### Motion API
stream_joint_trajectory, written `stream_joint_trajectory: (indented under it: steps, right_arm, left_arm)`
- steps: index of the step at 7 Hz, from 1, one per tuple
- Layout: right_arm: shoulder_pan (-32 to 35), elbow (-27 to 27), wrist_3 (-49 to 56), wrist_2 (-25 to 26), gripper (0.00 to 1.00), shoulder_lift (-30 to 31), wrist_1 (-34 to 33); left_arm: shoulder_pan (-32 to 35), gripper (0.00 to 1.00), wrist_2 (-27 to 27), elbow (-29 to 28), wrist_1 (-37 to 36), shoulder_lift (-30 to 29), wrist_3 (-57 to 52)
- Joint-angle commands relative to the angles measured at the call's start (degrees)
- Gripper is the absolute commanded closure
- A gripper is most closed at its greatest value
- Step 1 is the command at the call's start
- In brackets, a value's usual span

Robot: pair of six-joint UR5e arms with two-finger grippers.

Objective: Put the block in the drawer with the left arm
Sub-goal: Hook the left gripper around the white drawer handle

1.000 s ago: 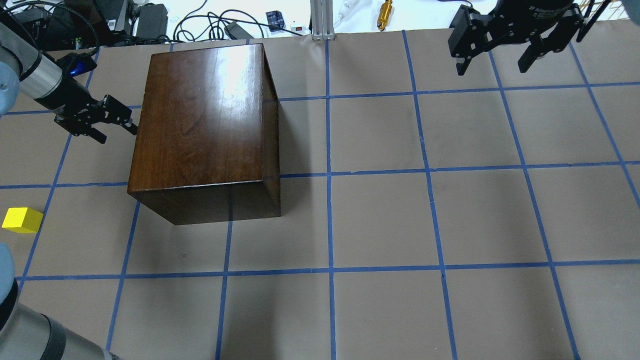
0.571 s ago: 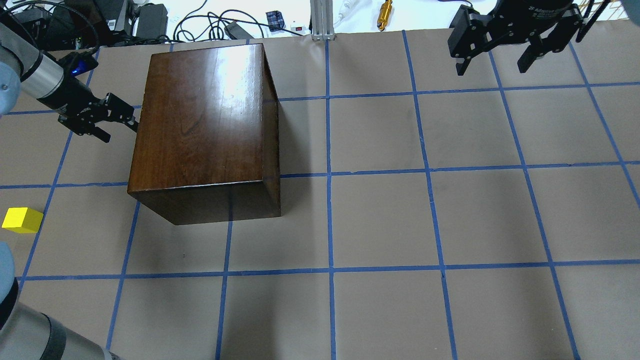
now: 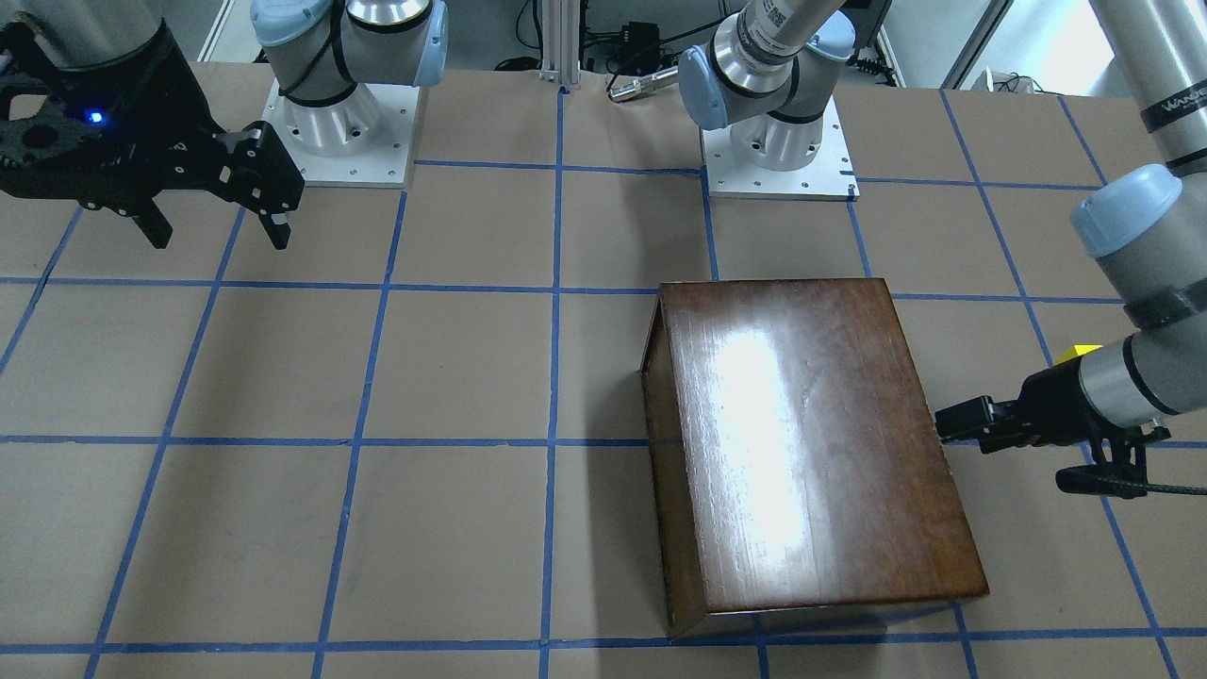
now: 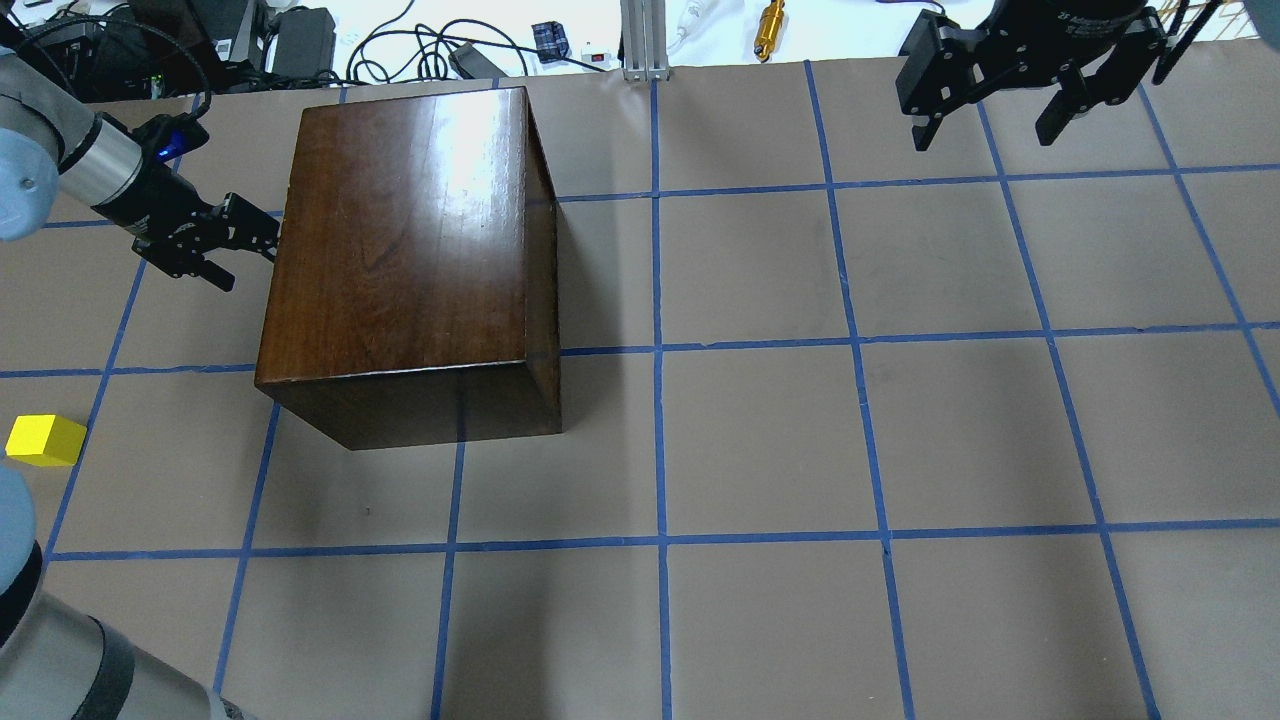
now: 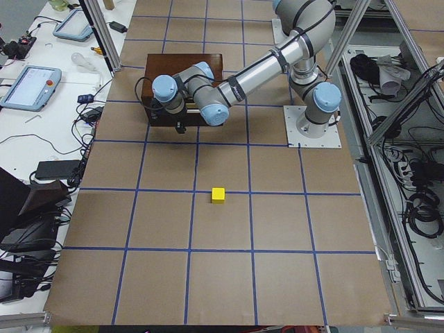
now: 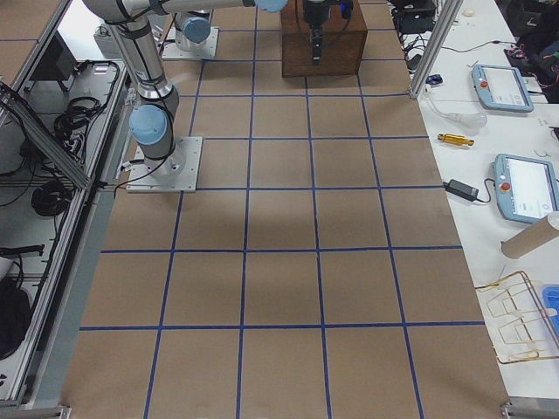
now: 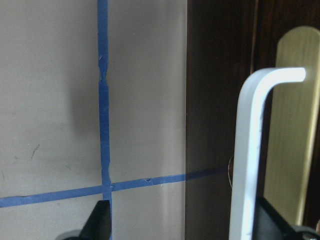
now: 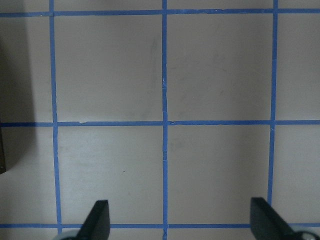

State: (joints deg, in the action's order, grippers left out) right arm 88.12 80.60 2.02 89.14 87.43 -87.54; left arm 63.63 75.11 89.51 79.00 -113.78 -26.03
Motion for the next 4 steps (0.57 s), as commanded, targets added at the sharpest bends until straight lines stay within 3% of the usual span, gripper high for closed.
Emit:
stream_joint_trajectory:
  steps: [1,4]
  right_arm:
    - [0.0,0.0,0.0,0.1,0.0,0.0,0.0]
    - [-0.1,0.0,0.0,0.1,0.0,-0.1,0.0]
  left_arm:
    - [0.0,0.0,0.0,0.7,-1.3,-0.3,-0.1]
    - [-0.2,0.0,0.7,0.8,-1.7,0.0,-0.5]
